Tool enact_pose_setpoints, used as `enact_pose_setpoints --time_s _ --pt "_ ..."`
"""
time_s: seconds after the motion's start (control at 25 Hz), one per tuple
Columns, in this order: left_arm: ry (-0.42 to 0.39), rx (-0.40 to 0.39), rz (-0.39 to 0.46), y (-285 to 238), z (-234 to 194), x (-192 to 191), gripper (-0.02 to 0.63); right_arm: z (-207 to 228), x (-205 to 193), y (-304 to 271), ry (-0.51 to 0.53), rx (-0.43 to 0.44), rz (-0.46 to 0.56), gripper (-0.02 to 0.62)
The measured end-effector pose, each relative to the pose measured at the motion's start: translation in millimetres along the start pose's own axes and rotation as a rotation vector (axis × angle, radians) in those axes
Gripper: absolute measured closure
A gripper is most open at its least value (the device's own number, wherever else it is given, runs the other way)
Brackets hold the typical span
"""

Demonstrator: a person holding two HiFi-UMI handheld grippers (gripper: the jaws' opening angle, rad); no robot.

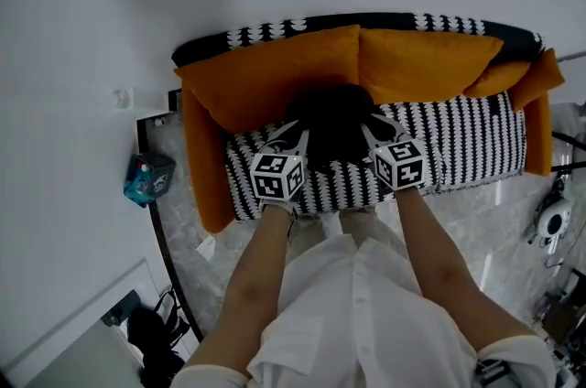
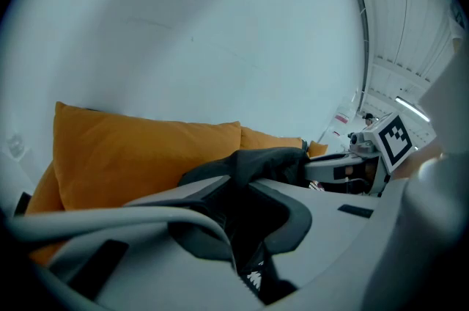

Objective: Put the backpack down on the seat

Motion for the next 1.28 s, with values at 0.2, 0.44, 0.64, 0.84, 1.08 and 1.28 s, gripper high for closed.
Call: enact_pose_setpoints --time_s 0.2,0.44,0.64,0.84,1.08,1.28 --pt "-0.043 0.026 -0.062 1.3 3.1 -3.4 0.557 -0.9 3.9 5.7 0.069 -0.015 -0.014 0.506" --pt "-0.069 0.044 -0.125 10.1 1.5 -5.4 0.433 2.4 0.8 15.4 0.104 -0.034 -0.039 0.485" --pt "-0.1 0.027 -0.117 22.1 10.8 1.3 0.423 4.8 14.9 29.8 0.128 -0.029 -0.009 0.477" --pt "-0.103 -0.004 -0.027 32.6 24.5 29.2 0.423 8.0 37.2 46.7 0.105 -0.028 0.051 0.477" --pt "-0.148 -0.034 0.058 45.9 39.2 66.5 0.456 12.7 57.6 69.5 0.068 -0.041 0.114 0.477" --pt "-0.175 -0.035 0.199 73.7 53.5 106.1 0.505 17.6 90.3 103.1 0.019 -0.041 0.237 0.488"
Point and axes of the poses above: the fingertips, and each gripper's own axes: y backward along the fingers, z to its right, x out of its top, the point moved 2 cm from there along y, backward along the fingers, and after that the axes turned 10 degrees about -x, right-handed, at the moved point
